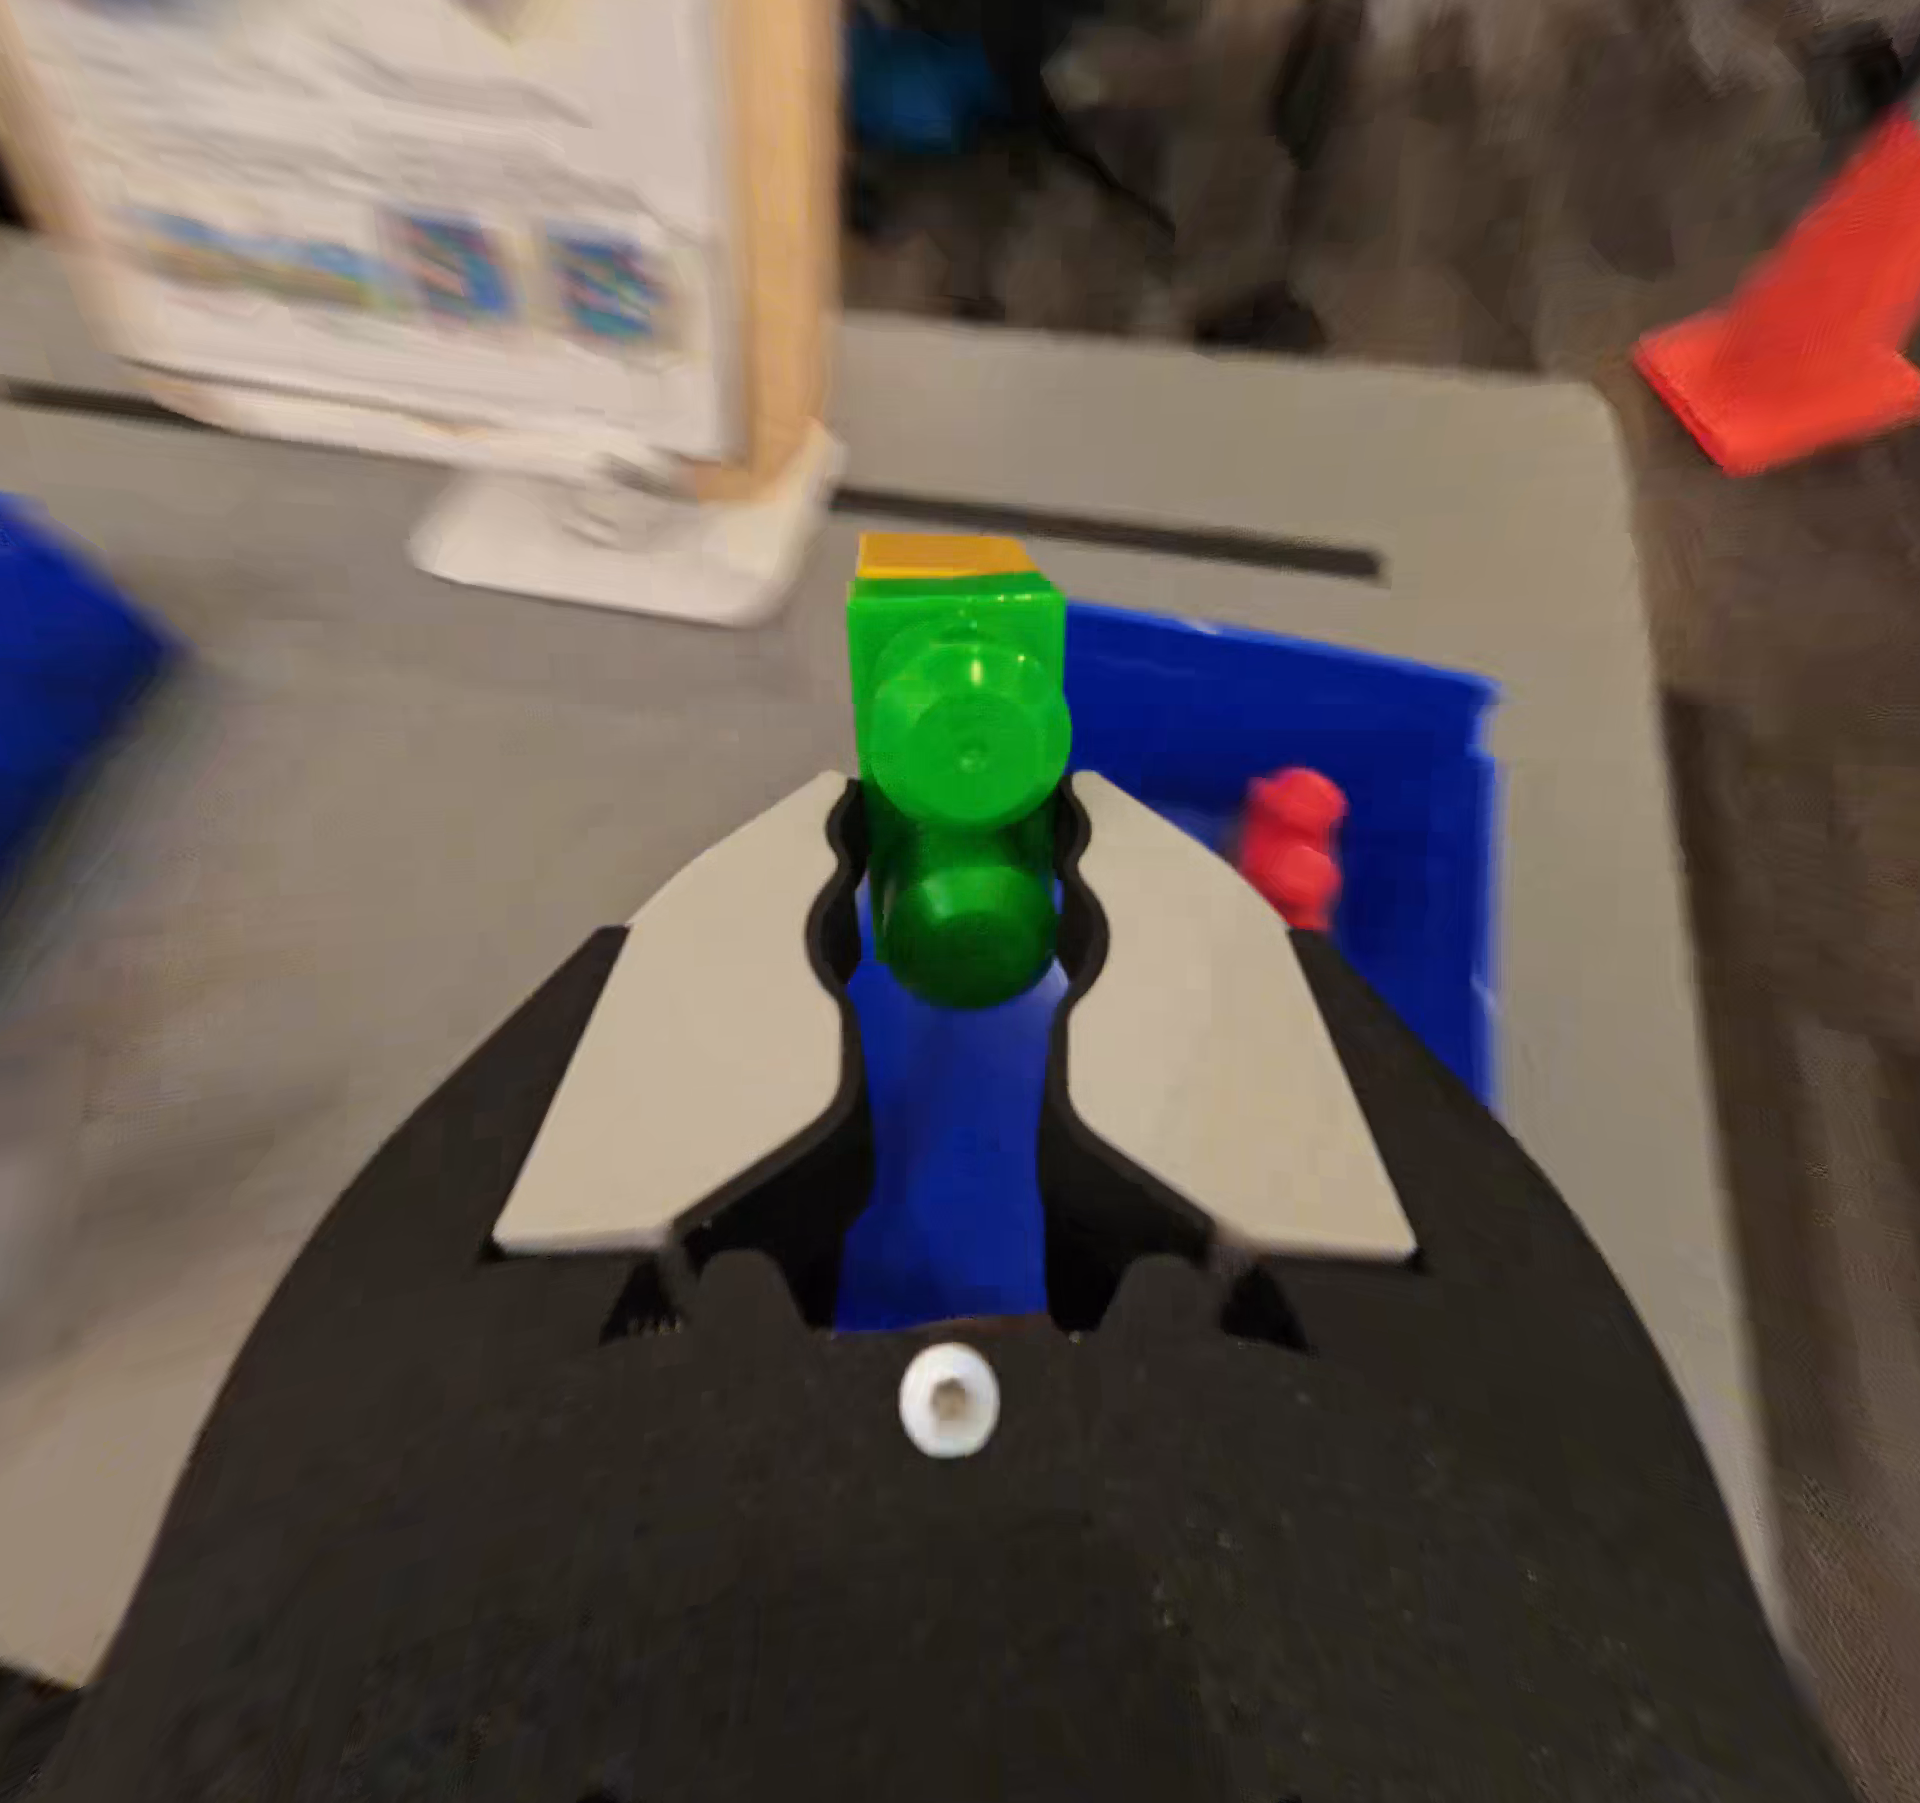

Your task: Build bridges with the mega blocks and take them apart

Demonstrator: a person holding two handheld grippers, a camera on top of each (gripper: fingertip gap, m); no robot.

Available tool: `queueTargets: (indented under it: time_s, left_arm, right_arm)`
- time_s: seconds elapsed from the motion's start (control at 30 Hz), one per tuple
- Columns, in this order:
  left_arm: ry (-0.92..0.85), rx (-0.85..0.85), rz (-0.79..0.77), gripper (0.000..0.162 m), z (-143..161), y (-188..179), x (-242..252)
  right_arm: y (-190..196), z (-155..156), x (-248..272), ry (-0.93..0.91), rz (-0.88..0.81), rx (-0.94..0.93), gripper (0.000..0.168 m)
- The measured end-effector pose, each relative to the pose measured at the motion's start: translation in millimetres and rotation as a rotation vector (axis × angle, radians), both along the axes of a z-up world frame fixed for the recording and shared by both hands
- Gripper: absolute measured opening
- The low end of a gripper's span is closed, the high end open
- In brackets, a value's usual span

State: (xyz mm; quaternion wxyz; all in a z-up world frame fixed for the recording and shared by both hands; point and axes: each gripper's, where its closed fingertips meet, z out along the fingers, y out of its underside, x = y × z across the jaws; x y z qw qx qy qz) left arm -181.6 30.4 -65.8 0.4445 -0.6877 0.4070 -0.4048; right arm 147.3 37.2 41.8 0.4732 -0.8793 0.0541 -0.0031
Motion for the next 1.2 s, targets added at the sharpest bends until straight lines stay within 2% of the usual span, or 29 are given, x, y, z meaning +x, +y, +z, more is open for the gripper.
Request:
queueTargets:
  time_s: [0.07,0.13,0.2,0.33,0.43,0.67,0.77,0.87,0.97,1.03,1.1,1.13,1.2]
  left_arm:
    - [-0.005,-0.008,-0.001,0.081,0.8,-1.5,1.6]
    - [-0.009,-0.009,0.004,0.081,3.0,-1.4,2.3]
    - [0.010,0.006,0.008,0.077,4.3,-1.1,1.0]
    - [0.019,0.033,0.017,0.079,8.6,0.1,-2.3]
    - [0.012,0.022,0.007,0.078,11.2,-3.3,-2.7]
    - [0.023,0.016,-0.008,0.078,6.1,-8.0,-1.8]
    - [0.051,-0.011,-0.028,0.077,0.7,-11.7,-1.4]
    - [0.060,-0.002,-0.020,0.077,1.9,-9.5,-6.4]
    - [0.049,0.021,0.023,0.076,8.6,-1.3,-14.4]
    - [0.035,0.016,0.041,0.076,13.6,0.9,-19.1]
    - [0.028,0.006,0.048,0.078,16.0,-1.4,-23.3]
    - [0.029,0.004,0.050,0.078,15.2,-4.2,-25.5]
    - [0.031,0.010,0.060,0.078,10.6,-12.3,-31.3]
  right_arm:
    - [21.3,-44.2,29.2,0.030,-0.038,-0.246,0.035]
    - [42.5,-87.5,42.6,0.072,-0.073,-0.395,0.034]
    - [46.9,-128.5,57.5,-0.014,-0.119,-0.591,0.034]
    - [57.2,-178.5,72.0,0.023,-0.199,-0.747,0.035]
    - [55.7,-192.4,82.5,-0.015,-0.242,-0.809,0.035]
    - [55.7,-193.1,80.2,0.003,-0.231,-0.840,0.036]
    - [53.7,-179.7,75.5,0.016,-0.192,-0.830,0.068]
    - [52.9,-118.8,59.2,-0.002,-0.116,-0.643,0.072]
    - [38.8,-31.1,3.7,-0.040,0.053,-0.247,0.071]
    - [15.3,9.1,-65.1,0.021,0.241,0.061,0.063]
    - [-18.1,8.4,-138.4,0.125,0.416,0.273,0.061]
    - [-32.4,-7.1,-169.5,0.171,0.474,0.333,0.062]
    - [-54.8,-57.5,-217.9,0.237,0.538,0.372,0.058]
